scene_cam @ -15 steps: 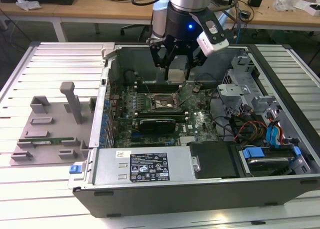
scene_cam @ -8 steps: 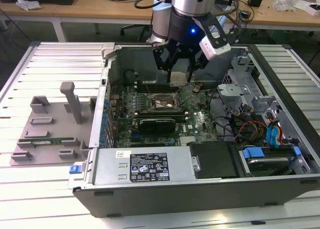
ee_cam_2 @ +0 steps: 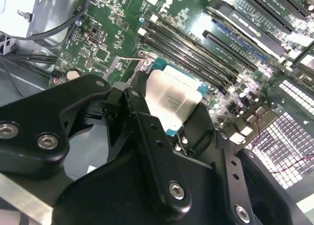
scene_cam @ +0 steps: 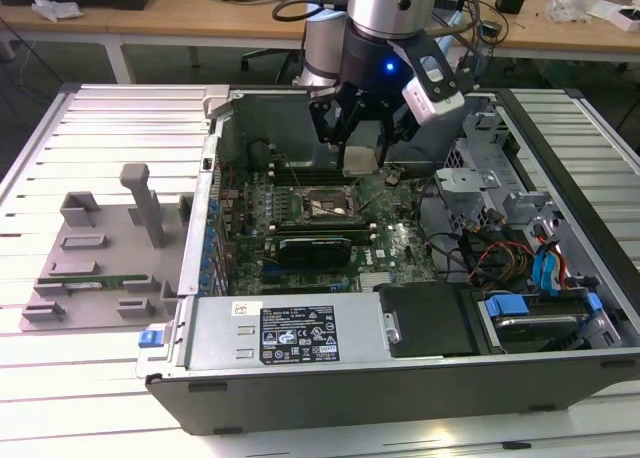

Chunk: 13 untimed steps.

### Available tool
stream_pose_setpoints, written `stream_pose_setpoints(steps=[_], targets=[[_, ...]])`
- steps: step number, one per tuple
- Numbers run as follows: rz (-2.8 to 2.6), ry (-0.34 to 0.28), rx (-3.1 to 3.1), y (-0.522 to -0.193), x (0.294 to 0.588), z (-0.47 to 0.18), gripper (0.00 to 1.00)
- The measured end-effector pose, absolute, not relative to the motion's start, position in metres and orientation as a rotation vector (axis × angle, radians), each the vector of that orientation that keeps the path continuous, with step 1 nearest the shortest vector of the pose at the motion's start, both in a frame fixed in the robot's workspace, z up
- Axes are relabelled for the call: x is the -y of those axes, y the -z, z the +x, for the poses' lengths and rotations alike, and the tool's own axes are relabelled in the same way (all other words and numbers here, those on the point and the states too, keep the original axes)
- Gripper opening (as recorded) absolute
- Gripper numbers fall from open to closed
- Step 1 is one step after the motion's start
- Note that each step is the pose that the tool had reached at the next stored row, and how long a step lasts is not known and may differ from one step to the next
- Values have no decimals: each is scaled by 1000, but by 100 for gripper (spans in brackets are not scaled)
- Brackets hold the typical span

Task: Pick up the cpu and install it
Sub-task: 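Pick up the cpu and move it towards the insertion slot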

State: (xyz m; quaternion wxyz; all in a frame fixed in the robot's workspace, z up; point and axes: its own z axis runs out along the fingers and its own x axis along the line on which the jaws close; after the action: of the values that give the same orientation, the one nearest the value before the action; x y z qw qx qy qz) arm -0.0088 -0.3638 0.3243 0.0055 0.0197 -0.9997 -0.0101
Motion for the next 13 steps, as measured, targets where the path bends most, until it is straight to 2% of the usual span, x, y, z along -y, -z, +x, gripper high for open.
stream_pose_setpoints(steps=[13], targets=[[62,31,3130,-313,359,0,55]])
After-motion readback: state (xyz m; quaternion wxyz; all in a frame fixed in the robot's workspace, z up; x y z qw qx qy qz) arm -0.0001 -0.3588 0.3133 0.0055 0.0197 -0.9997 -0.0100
